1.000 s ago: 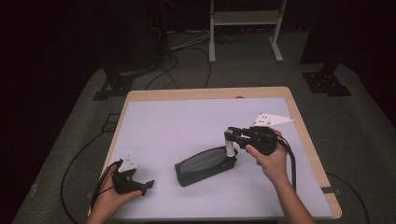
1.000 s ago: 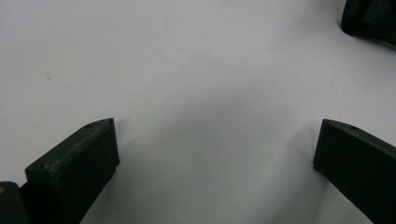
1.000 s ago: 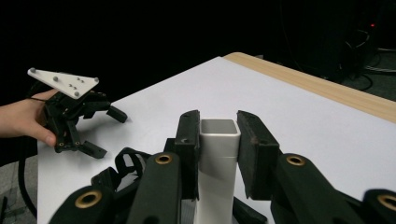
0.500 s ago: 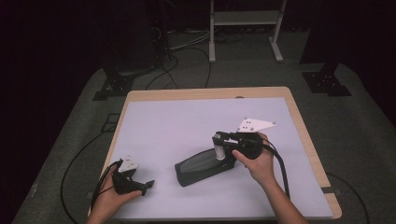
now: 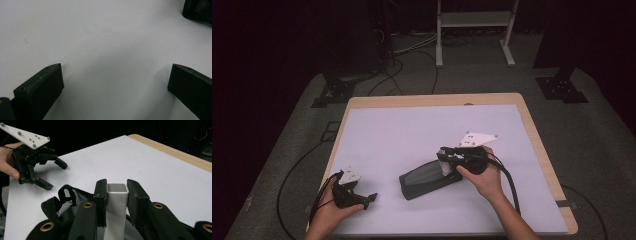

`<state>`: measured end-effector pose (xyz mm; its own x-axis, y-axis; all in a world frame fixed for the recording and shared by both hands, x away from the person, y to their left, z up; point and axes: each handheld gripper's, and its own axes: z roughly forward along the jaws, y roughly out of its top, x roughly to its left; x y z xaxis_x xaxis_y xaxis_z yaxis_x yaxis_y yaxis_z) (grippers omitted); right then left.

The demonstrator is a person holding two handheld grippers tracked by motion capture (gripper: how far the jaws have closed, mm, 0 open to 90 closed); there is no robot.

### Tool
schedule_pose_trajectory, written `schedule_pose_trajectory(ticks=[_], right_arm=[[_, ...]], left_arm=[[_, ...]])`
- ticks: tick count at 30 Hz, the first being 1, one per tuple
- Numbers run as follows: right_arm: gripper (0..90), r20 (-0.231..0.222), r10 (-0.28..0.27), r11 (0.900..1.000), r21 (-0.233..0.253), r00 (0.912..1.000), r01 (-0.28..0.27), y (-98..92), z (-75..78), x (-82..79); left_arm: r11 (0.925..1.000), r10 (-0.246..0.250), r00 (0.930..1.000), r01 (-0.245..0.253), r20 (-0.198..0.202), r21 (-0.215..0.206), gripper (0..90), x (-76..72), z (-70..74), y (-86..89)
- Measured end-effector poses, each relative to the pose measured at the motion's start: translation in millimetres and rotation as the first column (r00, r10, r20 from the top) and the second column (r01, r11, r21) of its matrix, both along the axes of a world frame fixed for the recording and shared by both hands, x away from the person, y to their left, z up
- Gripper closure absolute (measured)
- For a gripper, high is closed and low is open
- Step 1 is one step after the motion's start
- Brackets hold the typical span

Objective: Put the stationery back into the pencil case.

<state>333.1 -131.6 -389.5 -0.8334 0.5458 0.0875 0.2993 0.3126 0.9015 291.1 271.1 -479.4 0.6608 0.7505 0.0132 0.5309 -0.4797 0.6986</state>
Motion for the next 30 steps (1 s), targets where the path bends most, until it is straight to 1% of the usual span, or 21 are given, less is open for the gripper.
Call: schedule_pose_trajectory(ticks=[3, 9, 10, 11, 13, 16, 20, 22, 30], right_arm=[[70.1, -0.005, 0.002, 1.0, -0.017, 1.0, -0.002, 1.0, -4.2, 0.2], [69.9, -0.017, 0.016, 0.999, -0.034, 0.9997, -0.016, 3.2, -10.5, -0.4], [68.5, -0.019, 0.017, 0.999, -0.033, 0.9997, -0.018, 3.4, -11.1, -1.1], [64.7, -0.019, 0.023, 1.0, -0.018, 0.9996, -0.023, 3.0, -11.2, -1.3], [61.4, -0.029, 0.032, 0.999, 0.001, 0.9991, -0.032, 1.9, -9.8, -1.4], [60.4, -0.026, 0.028, 1.0, 0.007, 0.9993, -0.028, -1.0, -7.5, -2.1], [59.5, -0.024, 0.005, 1.0, 0.008, 0.9997, -0.005, -12.0, -5.6, -4.4], [59.0, -0.031, -0.007, 1.0, 0.005, 0.9995, 0.007, -16.6, -5.9, -5.0], [53.5, -0.043, -0.057, 0.998, -0.025, 0.9975, 0.056, -36.1, -9.6, -6.0]], left_arm=[[1.0, -0.001, 1.0, 0.001, 0.0, 0.001, 0.0, 0.0, 0.0, 0.1], [1.0, -0.001, 1.0, 0.001, 0.0, 0.001, 0.0, 0.0, 0.0, 0.1], [1.0, 0.001, 1.0, -0.001, 0.0, -0.002, 0.0, -0.1, -0.1, -0.1], [1.0, -0.001, 1.0, 0.001, 0.0, 0.0, 0.0, 0.0, 0.0, 0.0], [1.0, 0.001, 1.0, -0.001, 0.0, -0.001, 0.0, -0.1, 0.0, -0.1], [1.0, 0.001, 1.0, -0.001, 0.0, -0.001, 0.0, -0.1, -0.1, -0.1], [1.0, 0.001, 1.0, -0.001, 0.001, -0.001, 0.0, -0.1, -0.1, -0.2], [1.0, 0.001, 1.0, -0.001, 0.001, -0.001, 0.0, -0.1, -0.1, -0.2], [1.0, 0.001, 1.0, -0.001, 0.002, -0.001, 0.0, -0.2, -0.1, -0.2]])
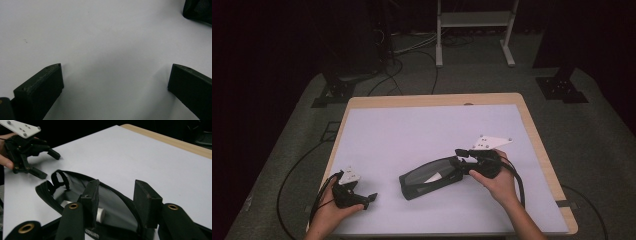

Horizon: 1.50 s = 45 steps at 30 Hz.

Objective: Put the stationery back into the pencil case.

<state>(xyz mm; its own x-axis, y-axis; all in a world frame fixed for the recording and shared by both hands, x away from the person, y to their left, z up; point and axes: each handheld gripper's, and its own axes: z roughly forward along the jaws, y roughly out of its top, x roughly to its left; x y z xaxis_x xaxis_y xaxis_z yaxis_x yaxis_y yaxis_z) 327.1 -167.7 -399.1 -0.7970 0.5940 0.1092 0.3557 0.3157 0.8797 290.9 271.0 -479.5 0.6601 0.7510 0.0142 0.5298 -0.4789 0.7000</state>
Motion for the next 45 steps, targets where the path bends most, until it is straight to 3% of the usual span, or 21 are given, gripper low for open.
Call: schedule_pose_trajectory(ticks=[12, 20, 36, 45], right_arm=[[41.5, -0.035, -0.109, 0.993, -0.041, 0.9934, 0.108, -34.0, -12.5, 1.3], [40.2, -0.06, -0.195, 0.979, -0.073, 0.979, 0.191, -63.6, -25.9, -2.2], [37.6, -0.078, -0.326, 0.936, -0.164, 0.9423, 0.31, -112.5, -49.5, -11.3], [33.5, -0.072, -0.376, 0.904, -0.248, 0.9236, 0.349, -129.0, -66.5, -14.1]], left_arm=[[1.0, -0.001, 1.0, 0.001, 0.0, 0.002, 0.0, 0.1, 0.1, 0.2], [1.0, -0.001, 1.0, 0.001, 0.001, 0.003, 0.0, -0.1, 0.0, 0.1], [1.0, -0.003, 1.0, 0.003, 0.002, 0.005, 0.0, -0.3, 0.2, 0.3], [1.0, -0.003, 1.0, 0.003, 0.002, 0.005, 0.0, -0.4, 0.1, 0.4]])
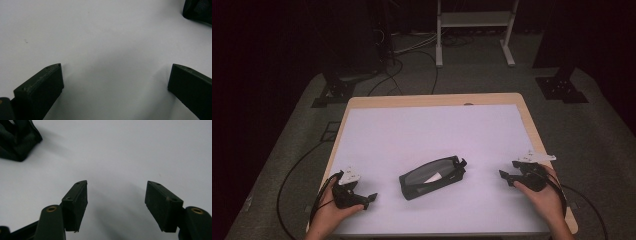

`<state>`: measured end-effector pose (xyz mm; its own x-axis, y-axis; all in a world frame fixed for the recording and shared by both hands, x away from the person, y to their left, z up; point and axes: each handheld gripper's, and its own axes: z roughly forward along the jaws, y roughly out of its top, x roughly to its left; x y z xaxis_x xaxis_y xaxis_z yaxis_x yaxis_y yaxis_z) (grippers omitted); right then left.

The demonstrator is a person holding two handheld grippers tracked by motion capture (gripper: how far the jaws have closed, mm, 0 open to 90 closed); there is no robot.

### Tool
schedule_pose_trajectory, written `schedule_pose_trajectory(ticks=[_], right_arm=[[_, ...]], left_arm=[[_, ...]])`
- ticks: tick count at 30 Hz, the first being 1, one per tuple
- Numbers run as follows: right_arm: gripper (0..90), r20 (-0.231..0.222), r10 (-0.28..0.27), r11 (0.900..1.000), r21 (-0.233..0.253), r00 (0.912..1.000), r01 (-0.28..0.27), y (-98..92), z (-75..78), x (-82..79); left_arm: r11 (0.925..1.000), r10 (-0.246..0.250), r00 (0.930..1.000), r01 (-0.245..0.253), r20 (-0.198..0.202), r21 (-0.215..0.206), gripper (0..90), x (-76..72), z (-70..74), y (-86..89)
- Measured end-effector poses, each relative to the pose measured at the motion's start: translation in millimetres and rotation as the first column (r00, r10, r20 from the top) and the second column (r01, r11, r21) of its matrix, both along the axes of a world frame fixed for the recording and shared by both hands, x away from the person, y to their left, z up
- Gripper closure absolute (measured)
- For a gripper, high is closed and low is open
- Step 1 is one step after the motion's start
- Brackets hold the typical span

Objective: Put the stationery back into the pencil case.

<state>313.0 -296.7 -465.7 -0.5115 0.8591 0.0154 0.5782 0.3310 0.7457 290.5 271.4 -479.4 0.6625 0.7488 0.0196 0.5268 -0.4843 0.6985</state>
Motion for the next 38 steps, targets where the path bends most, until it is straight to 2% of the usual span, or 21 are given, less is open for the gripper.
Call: schedule_pose_trajectory(ticks=[6, 12, 18, 21, 25, 27, 29, 38], right_arm=[[31.6, -0.024, -0.026, 0.999, -0.023, 0.9994, 0.025, -9.2, -7.3, 0.9], [30.7, -0.042, -0.035, 0.999, -0.022, 0.9985, 0.034, -13.6, -11.4, 0.4], [28.9, -0.032, -0.031, 0.999, -0.009, 0.999, 0.031, -14.8, -13.1, -0.5], [27.0, -0.016, -0.025, 1.0, -0.017, 0.9996, 0.024, -13.6, -14.8, -2.0], [25.9, 0.003, -0.035, 0.999, -0.005, 0.9994, 0.035, -14.6, -17.0, -3.9], [22.8, 0.005, -0.045, 0.999, -0.008, 0.999, 0.045, -14.1, -17.3, -4.5], [17.4, 0.008, -0.079, 0.997, -0.023, 0.9968, 0.08, -13.9, -17.8, -4.5], [17.1, -0.003, -0.084, 0.996, -0.015, 0.9965, 0.084, -14.7, -18.0, -3.9]], left_arm=[[1.0, 0.0, 1.0, 0.0, 0.0, 0.0, 0.0, 0.0, 0.0, 0.0], [1.0, 0.0, 1.0, 0.0, 0.001, -0.002, 0.0, 0.0, -0.2, -0.1], [1.0, 0.002, 1.0, -0.002, 0.001, -0.003, 0.0, -0.2, -0.2, -0.2], [1.0, 0.002, 1.0, -0.002, 0.0, -0.004, 0.0, -0.2, -0.2, -0.2], [1.0, 0.001, 1.0, -0.001, -0.001, -0.001, 0.0, -0.2, -0.1, -0.1], [1.0, 0.002, 1.0, -0.002, 0.001, -0.004, 0.0, -0.3, -0.3, -0.3], [1.0, 0.0, 1.0, 0.0, 0.001, 0.0, 0.0, 0.0, 0.0, 0.0], [1.0, 0.0, 1.0, 0.0, 0.001, 0.0, 0.0, 0.0, 0.0, -0.2]])
